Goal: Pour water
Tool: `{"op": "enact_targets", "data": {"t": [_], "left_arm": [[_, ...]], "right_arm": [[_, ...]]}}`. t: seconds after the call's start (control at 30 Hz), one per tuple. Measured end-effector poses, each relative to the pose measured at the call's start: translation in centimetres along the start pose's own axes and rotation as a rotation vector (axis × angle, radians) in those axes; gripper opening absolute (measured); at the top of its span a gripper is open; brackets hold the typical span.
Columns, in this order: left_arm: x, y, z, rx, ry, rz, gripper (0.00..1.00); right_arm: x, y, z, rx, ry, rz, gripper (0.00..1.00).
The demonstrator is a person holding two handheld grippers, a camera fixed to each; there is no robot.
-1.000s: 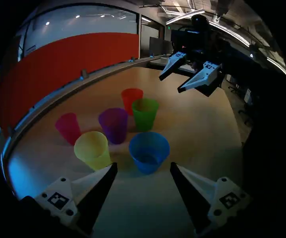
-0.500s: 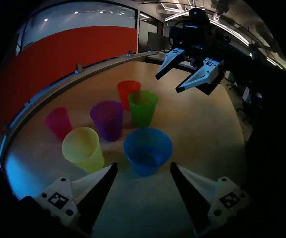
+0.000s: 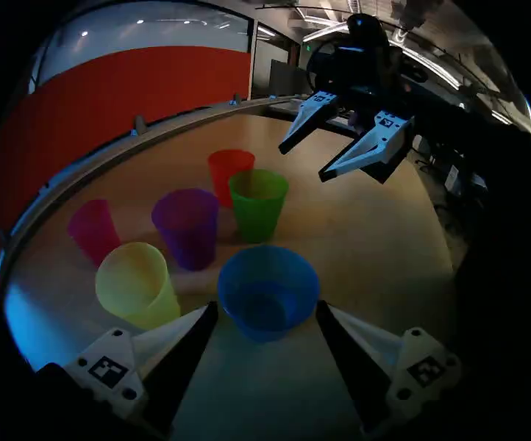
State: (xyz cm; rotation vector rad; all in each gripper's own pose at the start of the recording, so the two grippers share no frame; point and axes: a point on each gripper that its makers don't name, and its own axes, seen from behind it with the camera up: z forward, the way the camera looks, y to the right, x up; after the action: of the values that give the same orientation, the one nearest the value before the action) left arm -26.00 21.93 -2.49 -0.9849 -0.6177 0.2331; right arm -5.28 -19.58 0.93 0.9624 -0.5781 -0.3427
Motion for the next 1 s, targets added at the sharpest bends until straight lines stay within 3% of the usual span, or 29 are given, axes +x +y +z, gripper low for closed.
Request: {"op": "enact_targets", "data": {"t": [0.67, 1.0], "left_arm": [[0.4, -0.5, 1.7, 0.017, -0.011, 0.03, 0.99], [0.5, -0.1, 2.0, 0.018, -0.009, 0.058, 0.86]], "right_arm": [[-0.3, 0.3, 0.2, 0.003, 0.0, 0.007, 1.0], [-0.4, 0.4, 0.1, 0.002, -0.001, 0.007, 1.0]]}}
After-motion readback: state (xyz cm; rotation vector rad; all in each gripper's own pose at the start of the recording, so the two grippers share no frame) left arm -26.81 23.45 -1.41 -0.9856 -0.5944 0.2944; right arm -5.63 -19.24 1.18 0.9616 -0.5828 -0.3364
